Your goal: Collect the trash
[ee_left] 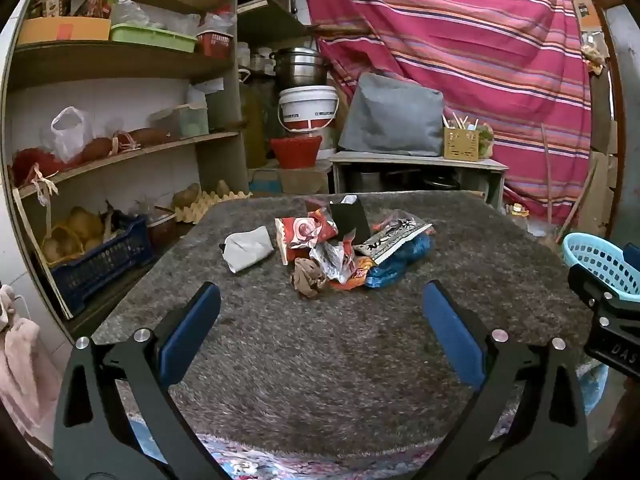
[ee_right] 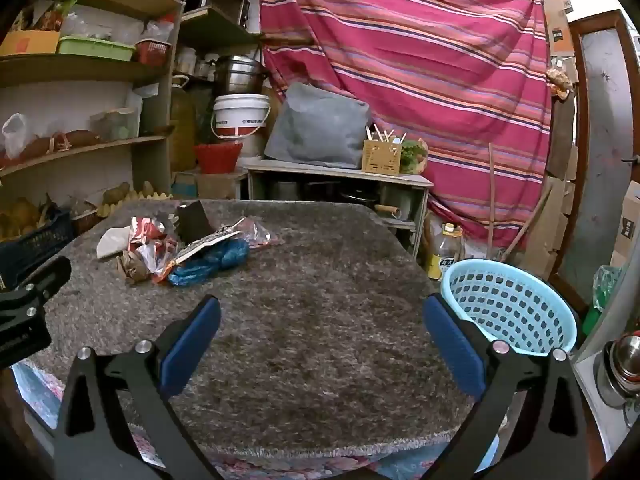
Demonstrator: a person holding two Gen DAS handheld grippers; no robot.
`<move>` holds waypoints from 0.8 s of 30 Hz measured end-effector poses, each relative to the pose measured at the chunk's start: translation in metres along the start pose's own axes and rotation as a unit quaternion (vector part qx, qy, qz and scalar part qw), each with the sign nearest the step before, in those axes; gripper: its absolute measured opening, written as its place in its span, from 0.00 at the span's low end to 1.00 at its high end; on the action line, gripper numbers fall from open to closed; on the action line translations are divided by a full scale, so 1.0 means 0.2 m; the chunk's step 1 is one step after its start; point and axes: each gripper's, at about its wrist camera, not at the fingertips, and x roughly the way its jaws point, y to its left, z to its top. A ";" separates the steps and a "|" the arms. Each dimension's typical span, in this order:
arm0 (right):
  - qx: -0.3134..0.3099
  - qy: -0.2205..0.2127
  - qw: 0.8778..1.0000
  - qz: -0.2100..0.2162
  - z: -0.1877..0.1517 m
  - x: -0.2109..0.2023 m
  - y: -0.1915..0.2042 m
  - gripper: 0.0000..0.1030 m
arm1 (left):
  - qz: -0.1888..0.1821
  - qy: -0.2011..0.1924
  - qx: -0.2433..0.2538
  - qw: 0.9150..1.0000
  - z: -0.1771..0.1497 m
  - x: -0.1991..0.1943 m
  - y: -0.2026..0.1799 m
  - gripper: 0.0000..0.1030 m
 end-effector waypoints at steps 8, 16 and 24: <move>-0.008 -0.003 1.000 0.003 0.01 -0.01 0.01 0.96 | 0.000 0.003 0.001 1.000 0.00 0.00 0.00 0.95; -0.008 -0.001 1.000 0.003 0.01 0.00 0.01 0.96 | 0.002 0.001 -0.001 1.000 0.00 0.03 0.01 0.95; -0.015 -0.004 1.000 0.001 0.01 0.01 0.04 0.96 | 0.003 0.001 -0.002 1.000 0.01 0.02 0.02 0.95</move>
